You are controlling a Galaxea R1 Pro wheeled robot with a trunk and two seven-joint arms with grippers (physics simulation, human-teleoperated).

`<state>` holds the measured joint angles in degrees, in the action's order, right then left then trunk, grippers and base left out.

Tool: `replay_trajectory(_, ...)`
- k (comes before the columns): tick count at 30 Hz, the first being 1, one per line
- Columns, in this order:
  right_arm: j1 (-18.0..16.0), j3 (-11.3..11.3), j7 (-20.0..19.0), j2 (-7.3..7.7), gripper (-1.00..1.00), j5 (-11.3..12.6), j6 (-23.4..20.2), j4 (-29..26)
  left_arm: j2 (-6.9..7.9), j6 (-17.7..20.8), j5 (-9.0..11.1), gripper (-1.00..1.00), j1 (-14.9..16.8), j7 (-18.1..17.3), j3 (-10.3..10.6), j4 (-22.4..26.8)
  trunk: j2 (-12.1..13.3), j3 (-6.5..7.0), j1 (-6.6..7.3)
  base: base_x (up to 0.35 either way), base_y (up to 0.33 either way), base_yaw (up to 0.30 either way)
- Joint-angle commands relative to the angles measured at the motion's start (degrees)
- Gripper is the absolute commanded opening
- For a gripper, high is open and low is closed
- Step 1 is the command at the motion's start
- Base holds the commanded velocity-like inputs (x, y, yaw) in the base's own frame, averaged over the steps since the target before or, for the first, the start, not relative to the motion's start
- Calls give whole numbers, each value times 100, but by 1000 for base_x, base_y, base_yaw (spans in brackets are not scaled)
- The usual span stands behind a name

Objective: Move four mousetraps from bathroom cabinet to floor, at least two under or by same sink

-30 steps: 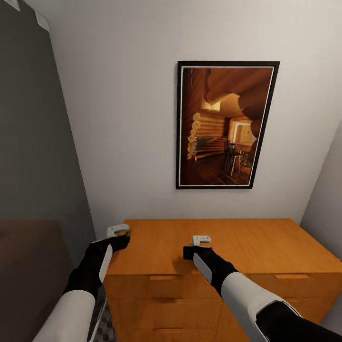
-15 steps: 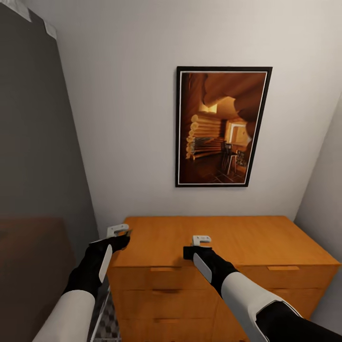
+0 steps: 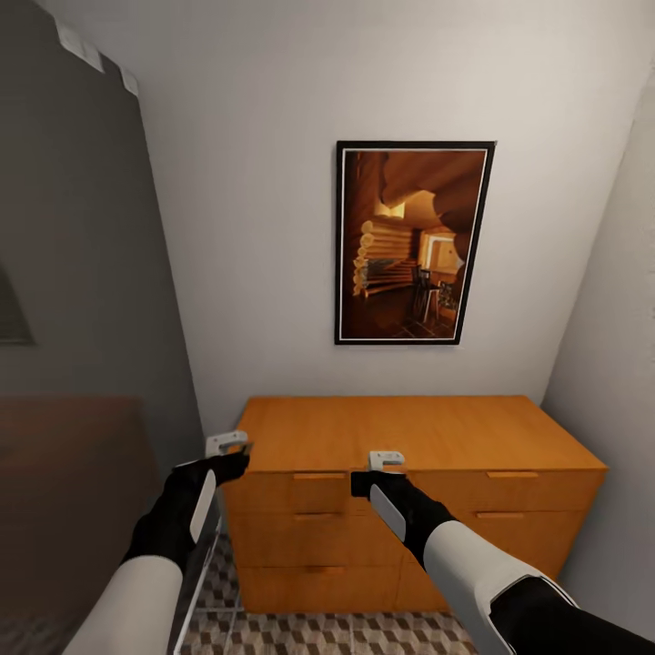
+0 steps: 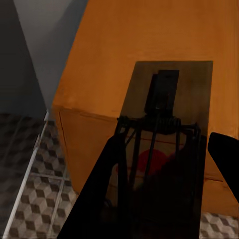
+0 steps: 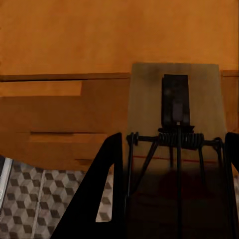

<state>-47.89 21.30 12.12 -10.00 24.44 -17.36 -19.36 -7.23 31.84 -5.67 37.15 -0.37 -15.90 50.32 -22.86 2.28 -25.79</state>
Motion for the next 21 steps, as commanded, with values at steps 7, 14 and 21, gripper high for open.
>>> replay_trajectory(7, -2, 23, 27, 0, -100, 34, -21, -5, -15, 24, -54, -100, 2, -16, -19, -53, -6, -3, 1, -338, 0, 0)
replay_trajectory(14, -4, 23, 27, 0, -100, 34, -22, -6, -15, 22, -53, -100, -1, -13, -19, -60, -6, -3, 1, -338, 0, 0)
replay_trajectory(21, -2, 23, 27, 0, -100, 29, -21, -6, -3, 21, -53, -100, 1, -15, -19, -66, -6, -3, 1, -318, 0, 0)
